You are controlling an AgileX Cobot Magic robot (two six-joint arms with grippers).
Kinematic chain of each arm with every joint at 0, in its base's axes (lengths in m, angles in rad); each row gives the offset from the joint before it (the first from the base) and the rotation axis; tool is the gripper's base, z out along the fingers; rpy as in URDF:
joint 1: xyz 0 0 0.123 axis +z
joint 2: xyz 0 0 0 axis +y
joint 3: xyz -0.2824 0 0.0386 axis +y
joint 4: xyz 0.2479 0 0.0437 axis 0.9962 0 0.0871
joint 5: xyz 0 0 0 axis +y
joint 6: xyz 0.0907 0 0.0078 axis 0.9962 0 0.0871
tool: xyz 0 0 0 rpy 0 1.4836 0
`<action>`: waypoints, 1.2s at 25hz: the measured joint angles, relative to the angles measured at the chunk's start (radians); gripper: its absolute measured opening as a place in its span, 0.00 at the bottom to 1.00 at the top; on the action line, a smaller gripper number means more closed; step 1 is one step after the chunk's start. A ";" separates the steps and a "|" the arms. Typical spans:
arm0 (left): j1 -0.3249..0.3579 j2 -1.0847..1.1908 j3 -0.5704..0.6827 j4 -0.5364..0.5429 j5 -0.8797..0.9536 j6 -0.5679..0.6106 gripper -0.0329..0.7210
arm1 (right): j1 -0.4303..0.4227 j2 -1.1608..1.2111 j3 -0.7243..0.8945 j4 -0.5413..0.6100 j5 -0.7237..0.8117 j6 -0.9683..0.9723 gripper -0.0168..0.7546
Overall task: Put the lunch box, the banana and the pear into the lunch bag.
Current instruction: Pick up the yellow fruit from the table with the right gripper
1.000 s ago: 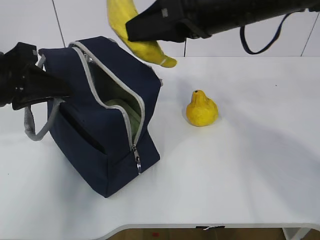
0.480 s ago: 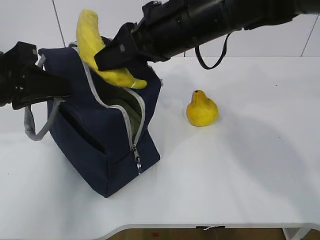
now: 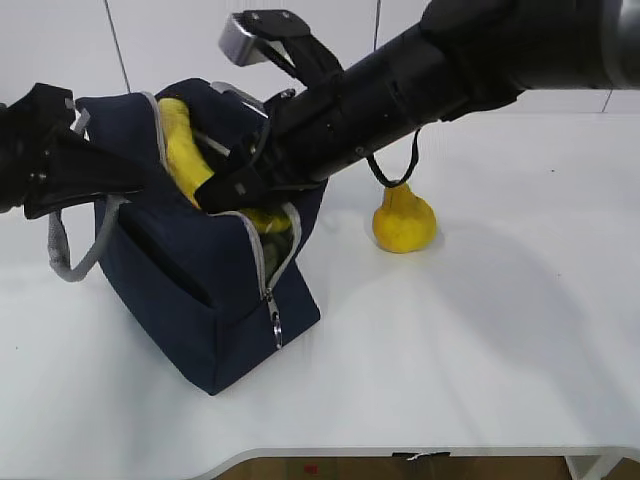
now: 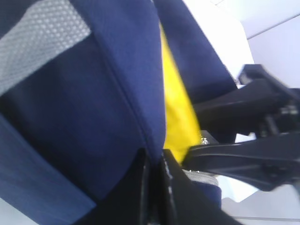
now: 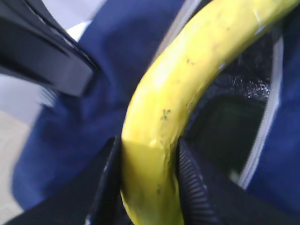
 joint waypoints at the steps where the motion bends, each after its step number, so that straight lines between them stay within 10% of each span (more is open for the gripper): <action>1: 0.000 0.000 0.000 0.000 0.000 0.000 0.04 | 0.000 0.009 0.000 0.000 0.000 -0.015 0.39; 20: 0.000 0.000 0.000 0.000 0.000 0.000 0.04 | 0.000 0.075 -0.005 0.044 0.073 -0.140 0.41; 30: 0.000 -0.002 0.000 0.000 0.006 0.000 0.04 | 0.000 0.077 -0.058 0.037 0.146 -0.208 0.69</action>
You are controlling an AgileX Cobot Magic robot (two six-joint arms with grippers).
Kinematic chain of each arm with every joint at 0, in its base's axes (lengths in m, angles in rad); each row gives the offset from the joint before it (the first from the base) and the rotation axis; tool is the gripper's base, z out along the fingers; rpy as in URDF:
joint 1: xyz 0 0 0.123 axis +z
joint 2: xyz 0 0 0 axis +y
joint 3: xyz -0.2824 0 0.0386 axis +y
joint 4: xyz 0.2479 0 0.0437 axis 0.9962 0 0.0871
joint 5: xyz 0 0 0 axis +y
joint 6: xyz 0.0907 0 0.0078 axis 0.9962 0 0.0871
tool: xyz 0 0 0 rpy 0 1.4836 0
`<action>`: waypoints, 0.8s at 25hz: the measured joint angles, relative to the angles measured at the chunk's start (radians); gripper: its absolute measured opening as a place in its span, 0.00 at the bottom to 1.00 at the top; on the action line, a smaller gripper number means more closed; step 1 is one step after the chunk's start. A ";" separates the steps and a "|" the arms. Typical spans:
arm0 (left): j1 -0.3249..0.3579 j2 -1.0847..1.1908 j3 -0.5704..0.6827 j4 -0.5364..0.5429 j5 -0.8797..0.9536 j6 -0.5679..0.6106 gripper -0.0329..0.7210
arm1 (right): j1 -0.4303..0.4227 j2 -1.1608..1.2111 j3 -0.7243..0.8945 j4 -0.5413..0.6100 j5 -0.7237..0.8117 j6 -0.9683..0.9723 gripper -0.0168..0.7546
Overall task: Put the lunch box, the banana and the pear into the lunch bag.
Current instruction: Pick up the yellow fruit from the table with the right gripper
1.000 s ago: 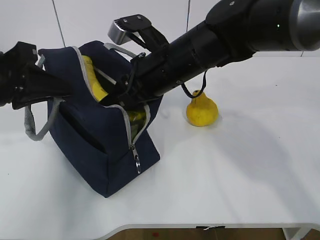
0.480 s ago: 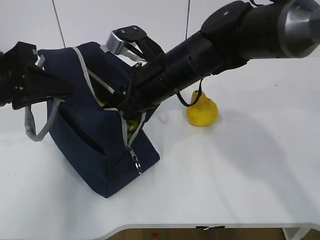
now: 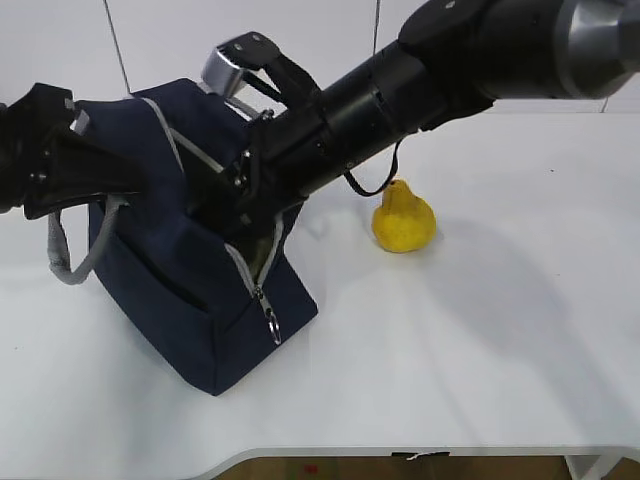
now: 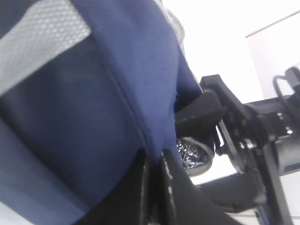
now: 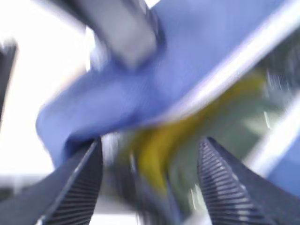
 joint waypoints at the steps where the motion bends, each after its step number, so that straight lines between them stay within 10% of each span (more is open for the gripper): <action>1: 0.000 0.000 0.000 0.000 0.000 0.000 0.04 | 0.000 0.002 -0.019 -0.006 0.020 0.000 0.69; 20: 0.000 -0.003 0.000 0.000 0.004 0.000 0.04 | 0.000 0.003 -0.349 -0.578 0.286 0.439 0.67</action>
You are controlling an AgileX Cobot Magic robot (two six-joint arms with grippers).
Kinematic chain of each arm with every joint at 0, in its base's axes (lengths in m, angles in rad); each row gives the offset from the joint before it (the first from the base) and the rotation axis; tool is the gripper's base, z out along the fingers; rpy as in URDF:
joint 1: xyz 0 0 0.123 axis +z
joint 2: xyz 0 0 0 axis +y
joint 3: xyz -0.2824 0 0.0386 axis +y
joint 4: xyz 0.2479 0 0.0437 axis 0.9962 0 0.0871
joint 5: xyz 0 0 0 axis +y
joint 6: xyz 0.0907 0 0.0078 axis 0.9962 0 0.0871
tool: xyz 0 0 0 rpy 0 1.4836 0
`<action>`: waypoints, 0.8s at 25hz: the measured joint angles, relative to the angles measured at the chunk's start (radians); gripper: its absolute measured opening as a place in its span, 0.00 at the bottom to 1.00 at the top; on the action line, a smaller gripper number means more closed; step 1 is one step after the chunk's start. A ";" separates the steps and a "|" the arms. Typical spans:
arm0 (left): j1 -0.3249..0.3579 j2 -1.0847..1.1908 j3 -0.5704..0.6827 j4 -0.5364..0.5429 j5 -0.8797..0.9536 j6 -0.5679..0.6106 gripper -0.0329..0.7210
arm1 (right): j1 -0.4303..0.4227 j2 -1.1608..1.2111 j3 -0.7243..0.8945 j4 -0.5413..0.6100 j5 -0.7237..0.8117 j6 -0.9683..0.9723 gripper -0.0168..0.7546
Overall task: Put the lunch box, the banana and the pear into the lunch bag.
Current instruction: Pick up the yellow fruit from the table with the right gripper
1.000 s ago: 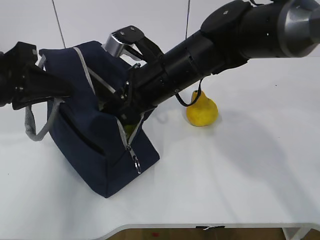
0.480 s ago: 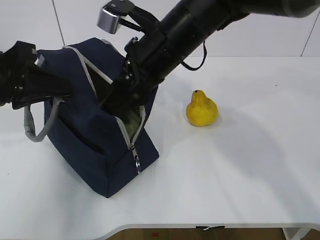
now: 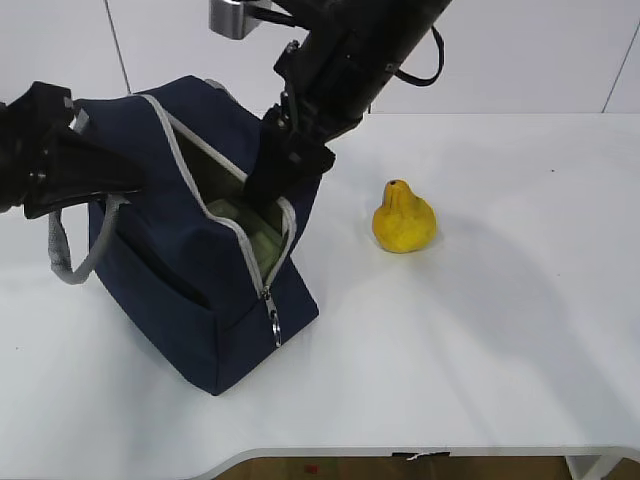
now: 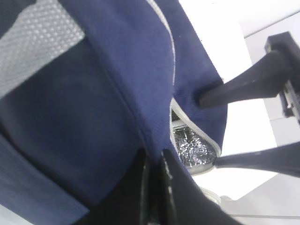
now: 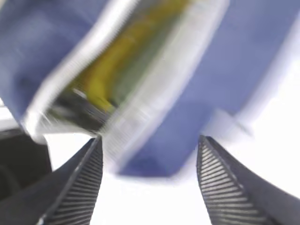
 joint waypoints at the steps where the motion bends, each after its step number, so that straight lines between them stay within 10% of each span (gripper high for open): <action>1: 0.000 0.000 0.000 0.000 0.000 0.000 0.04 | 0.000 0.000 -0.007 -0.004 0.002 0.009 0.67; 20: 0.000 0.000 0.000 0.000 0.003 0.000 0.04 | -0.136 -0.154 -0.019 -0.322 0.019 0.597 0.67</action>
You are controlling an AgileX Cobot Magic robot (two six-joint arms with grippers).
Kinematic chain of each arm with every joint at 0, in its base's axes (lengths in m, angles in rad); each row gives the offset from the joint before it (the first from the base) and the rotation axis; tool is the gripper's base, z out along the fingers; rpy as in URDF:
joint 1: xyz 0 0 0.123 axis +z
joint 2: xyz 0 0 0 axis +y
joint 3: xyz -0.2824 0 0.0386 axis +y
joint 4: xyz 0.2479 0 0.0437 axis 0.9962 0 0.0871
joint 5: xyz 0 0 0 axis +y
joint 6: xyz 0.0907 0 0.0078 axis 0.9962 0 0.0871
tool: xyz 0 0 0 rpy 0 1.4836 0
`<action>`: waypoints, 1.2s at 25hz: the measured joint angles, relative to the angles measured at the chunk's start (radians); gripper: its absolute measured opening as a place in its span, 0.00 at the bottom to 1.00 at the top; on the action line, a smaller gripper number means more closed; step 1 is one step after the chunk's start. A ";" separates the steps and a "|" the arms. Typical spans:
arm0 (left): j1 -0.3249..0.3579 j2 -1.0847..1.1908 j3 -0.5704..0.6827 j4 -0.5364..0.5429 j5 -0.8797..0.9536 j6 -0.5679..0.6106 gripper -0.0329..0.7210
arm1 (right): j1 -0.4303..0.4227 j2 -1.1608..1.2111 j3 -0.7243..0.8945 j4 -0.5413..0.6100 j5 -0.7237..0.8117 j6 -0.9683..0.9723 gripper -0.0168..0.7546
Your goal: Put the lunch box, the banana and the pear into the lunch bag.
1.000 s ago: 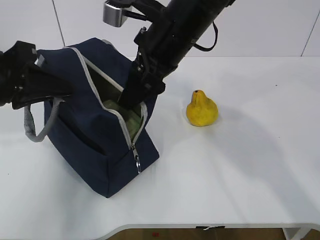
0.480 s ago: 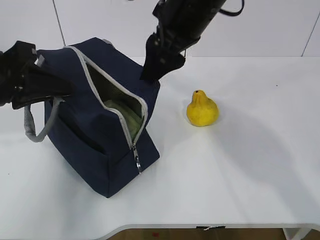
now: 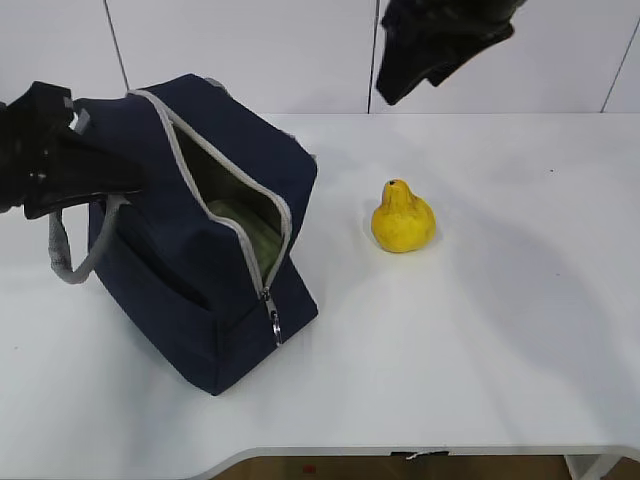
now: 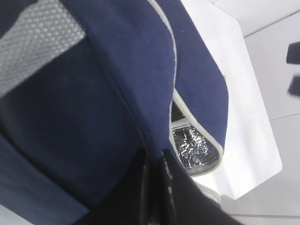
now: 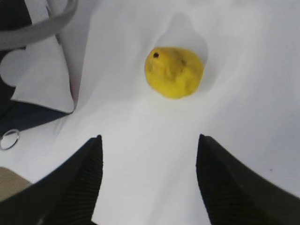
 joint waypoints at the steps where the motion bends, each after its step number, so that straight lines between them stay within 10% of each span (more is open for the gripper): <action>1: 0.000 0.000 0.000 0.000 0.002 0.000 0.04 | -0.024 0.000 0.005 -0.002 0.000 0.033 0.67; 9: 0.000 0.000 0.000 -0.002 0.012 0.000 0.04 | -0.139 -0.060 0.225 0.067 -0.033 0.078 0.67; 16: 0.000 0.000 0.000 -0.002 0.014 0.000 0.04 | -0.139 -0.201 0.579 0.107 -0.394 0.013 0.67; 30: 0.000 0.000 0.000 -0.002 0.014 0.000 0.04 | -0.139 -0.212 0.772 0.590 -0.653 -0.505 0.67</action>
